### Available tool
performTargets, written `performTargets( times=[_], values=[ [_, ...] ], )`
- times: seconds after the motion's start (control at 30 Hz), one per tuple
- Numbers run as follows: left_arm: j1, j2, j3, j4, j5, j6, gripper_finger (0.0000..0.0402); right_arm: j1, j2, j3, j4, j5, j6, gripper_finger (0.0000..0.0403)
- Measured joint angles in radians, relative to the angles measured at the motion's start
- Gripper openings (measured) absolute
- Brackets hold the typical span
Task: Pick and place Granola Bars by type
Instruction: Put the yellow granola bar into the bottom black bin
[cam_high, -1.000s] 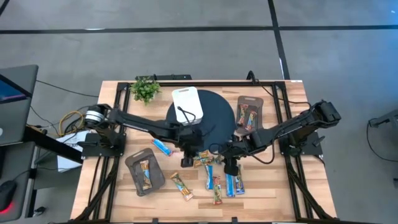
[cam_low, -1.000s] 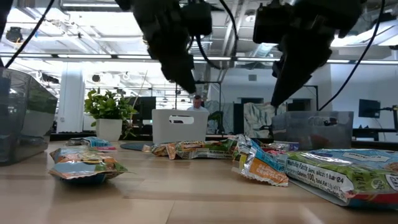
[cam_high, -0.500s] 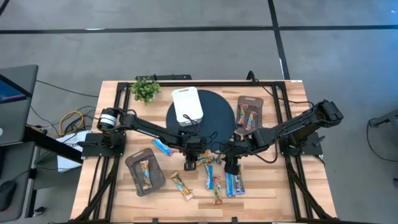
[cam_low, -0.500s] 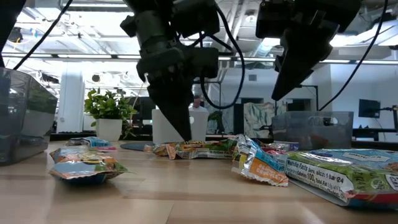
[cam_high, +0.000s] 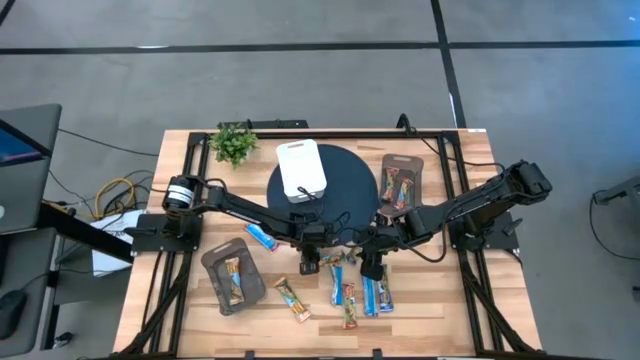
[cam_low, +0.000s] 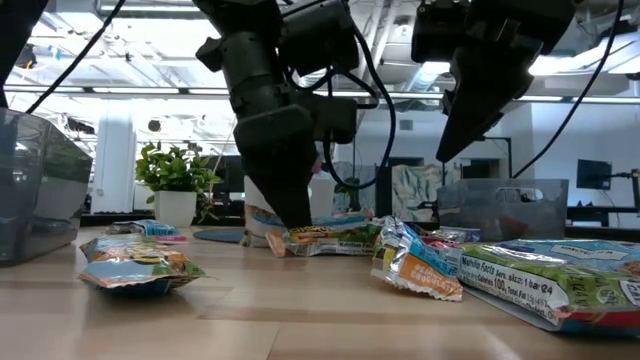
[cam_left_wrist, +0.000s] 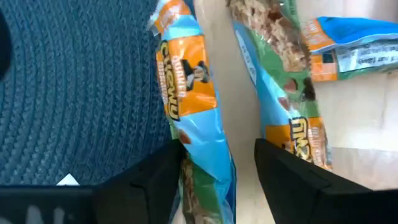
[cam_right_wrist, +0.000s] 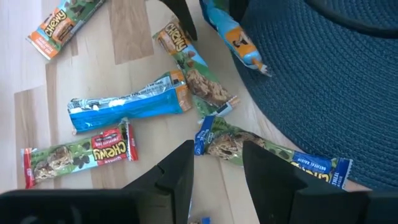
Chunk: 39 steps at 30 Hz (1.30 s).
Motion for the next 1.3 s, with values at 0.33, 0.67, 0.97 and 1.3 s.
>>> performTargets(
  times=[0.33,0.67,0.97,1.3],
  values=[
    [-0.003,-0.004,-0.002,-0.017,-0.049,-0.005,0.0166,0.000,0.000,0.000,-0.006,-0.001,0.003,0.0127],
    [-0.002,-0.005,0.072,-0.119,-0.083,0.035,0.0028,0.000,0.000,0.000,-0.006,-0.001,0.003,0.0127],
    [-0.008,-0.005,0.259,-0.338,-0.143,0.103,0.0033,0.000,0.000,0.000,-0.006,-0.001,0.003,0.0127],
    [-0.072,-0.082,0.407,-0.793,-0.275,0.102,0.0014,0.000,0.000,0.000,-0.006,-0.002,-0.022,0.0127]
  ],
)
